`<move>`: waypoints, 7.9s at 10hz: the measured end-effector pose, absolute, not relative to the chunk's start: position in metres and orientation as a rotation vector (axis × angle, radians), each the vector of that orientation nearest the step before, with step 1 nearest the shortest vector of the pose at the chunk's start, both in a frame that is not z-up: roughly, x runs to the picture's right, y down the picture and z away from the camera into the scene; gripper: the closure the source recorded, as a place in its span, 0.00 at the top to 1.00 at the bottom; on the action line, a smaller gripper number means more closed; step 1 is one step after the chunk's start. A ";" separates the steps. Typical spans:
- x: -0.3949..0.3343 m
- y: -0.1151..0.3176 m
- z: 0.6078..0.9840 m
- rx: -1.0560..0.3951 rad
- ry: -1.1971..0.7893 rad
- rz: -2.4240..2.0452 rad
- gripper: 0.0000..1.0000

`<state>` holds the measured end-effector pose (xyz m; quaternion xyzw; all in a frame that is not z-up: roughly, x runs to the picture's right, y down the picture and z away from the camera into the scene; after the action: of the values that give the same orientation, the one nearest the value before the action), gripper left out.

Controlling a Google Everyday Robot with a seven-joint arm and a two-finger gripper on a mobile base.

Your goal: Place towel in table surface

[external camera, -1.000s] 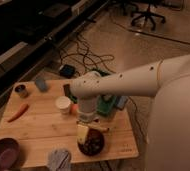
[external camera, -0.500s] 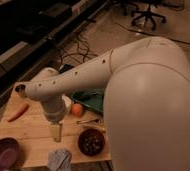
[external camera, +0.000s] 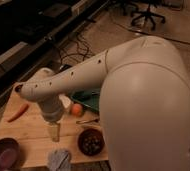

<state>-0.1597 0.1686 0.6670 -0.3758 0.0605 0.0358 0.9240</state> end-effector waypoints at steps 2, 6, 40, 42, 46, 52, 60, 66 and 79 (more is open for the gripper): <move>-0.175 0.187 0.666 -0.724 0.117 0.089 0.80; -0.192 0.224 0.667 -0.650 0.014 0.111 0.80; -0.203 0.322 0.757 -1.008 -0.005 0.060 0.00; -0.197 0.307 0.756 -0.999 0.010 0.071 0.00; -0.189 0.233 0.726 -0.903 0.028 0.074 0.00; -0.170 0.099 0.709 -0.758 0.030 0.104 0.00; -0.204 -0.008 0.625 -0.598 -0.088 0.056 0.00; -0.225 0.051 0.655 -0.713 -0.248 0.054 0.00; -0.268 0.221 0.765 -1.039 -0.204 -0.044 0.42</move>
<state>-0.2677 0.2208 0.7653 -0.4955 -0.0974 -0.0211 0.8629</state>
